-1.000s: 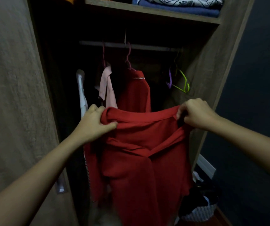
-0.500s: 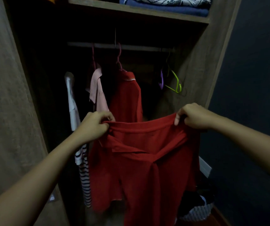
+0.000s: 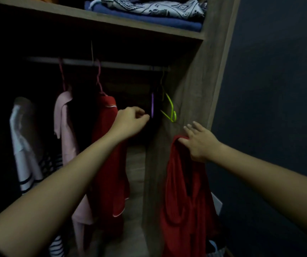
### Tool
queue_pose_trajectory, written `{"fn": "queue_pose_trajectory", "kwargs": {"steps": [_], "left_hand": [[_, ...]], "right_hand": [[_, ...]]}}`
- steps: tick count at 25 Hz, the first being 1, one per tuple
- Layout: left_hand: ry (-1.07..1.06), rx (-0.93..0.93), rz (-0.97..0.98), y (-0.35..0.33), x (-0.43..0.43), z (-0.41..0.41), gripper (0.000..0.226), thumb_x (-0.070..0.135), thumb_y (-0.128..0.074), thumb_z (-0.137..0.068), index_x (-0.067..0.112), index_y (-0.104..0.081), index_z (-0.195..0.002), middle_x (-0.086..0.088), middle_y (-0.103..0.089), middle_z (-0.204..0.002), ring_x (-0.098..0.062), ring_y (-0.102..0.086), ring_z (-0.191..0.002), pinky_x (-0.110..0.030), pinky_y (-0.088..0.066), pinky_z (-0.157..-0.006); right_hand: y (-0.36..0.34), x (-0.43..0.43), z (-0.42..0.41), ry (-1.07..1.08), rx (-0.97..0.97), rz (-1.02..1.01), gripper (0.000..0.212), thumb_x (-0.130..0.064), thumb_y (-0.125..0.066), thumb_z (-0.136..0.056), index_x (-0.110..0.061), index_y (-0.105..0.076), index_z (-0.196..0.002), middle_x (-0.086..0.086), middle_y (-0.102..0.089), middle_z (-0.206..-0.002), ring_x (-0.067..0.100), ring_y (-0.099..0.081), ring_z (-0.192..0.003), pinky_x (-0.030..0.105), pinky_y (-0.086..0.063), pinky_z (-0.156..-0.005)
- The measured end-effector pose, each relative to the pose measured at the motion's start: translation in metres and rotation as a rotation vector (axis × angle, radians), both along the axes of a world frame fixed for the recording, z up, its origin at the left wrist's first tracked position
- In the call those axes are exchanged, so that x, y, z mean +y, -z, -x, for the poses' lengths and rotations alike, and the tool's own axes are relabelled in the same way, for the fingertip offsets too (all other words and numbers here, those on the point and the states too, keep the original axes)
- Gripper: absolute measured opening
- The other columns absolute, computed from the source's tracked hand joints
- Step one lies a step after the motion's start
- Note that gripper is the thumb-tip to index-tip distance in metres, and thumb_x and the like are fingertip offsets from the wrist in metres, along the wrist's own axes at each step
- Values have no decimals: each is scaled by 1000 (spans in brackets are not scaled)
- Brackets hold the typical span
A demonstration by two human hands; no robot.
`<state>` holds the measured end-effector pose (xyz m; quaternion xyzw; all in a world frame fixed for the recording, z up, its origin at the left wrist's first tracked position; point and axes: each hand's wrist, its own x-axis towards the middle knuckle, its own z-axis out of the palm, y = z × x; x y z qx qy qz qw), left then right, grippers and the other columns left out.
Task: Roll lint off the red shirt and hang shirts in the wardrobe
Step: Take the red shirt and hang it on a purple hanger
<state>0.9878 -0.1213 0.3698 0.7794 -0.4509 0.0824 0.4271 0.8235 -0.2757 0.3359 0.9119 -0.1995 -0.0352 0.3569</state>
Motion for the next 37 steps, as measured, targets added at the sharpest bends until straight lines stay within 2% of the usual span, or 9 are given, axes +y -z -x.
{"fn": "queue_pose_trajectory", "kwargs": {"steps": [3,10,14,23,28,31,33,35,37], "left_hand": [[-111,101,40,-14,-58,-15,48,38,-51,-90,7,-56,-125,-15,-61,-125,-29,-52,-120,-27,-40,-95],[-149,414,119,-29,-139,-28,55,28,-49,-94,8,-27,-141,-18,-48,-134,-33,-50,-120,-33,-42,-91],[-254,229,251,-37,-146,-19,39,13,-39,-95,2,-41,-133,-22,-50,-130,-34,-50,-119,-36,-42,-98],[-223,80,338,30,-51,34,48,18,-40,-89,10,-40,-136,-16,-56,-127,-34,-52,-116,-36,-38,-94],[-194,-127,352,108,69,51,47,23,-38,-91,12,-42,-137,-19,-64,-114,-35,-61,-100,-37,-43,-83],[-134,-187,339,133,138,31,40,27,-51,-93,12,-52,-131,-20,-69,-85,-18,-61,-72,-20,-43,-69],[-70,-208,350,142,179,17,36,45,-49,-87,36,-58,-121,1,-66,-65,-6,-56,-61,-8,-37,-57],[-38,-180,345,144,217,11,27,61,-44,-85,54,-60,-106,29,-63,-72,15,-51,-56,1,-34,-55],[-19,-216,318,148,243,6,52,67,-38,-86,28,-72,-96,36,-59,-76,15,-48,-54,2,-33,-55]], "right_hand": [[7,-23,3,-22,30,89,62,-42,-26,-91,-29,-6,-148,29,-3,-154,35,-4,-145,45,3,-117],[18,-39,5,-144,7,181,64,-45,-23,-90,-28,-2,-148,29,-1,-154,36,-2,-145,44,-3,-117],[18,-42,6,-155,14,192,64,-45,-22,-91,-29,1,-148,29,3,-154,36,0,-145,42,-1,-116],[16,-32,4,-47,0,175,62,-47,-21,-91,-32,-2,-148,24,0,-156,33,-1,-146,41,-5,-116],[15,-7,-5,83,-32,-105,69,-43,-40,-90,-30,-6,-148,22,-3,-156,34,4,-145,45,5,-117],[9,13,-4,115,-133,-314,78,-32,-54,-84,-28,-10,-148,23,-8,-155,35,1,-145,47,4,-117],[3,20,1,126,-268,-460,81,-21,-56,-79,-26,-14,-147,24,-17,-153,36,-5,-144,47,0,-117],[-4,27,6,117,-406,-593,80,-15,-57,-76,-22,-18,-145,23,-32,-146,37,-18,-141,48,-6,-117],[-10,41,10,78,-509,-712,74,-14,-58,-76,-20,-24,-142,21,-45,-137,36,-32,-134,48,-13,-114]]}}
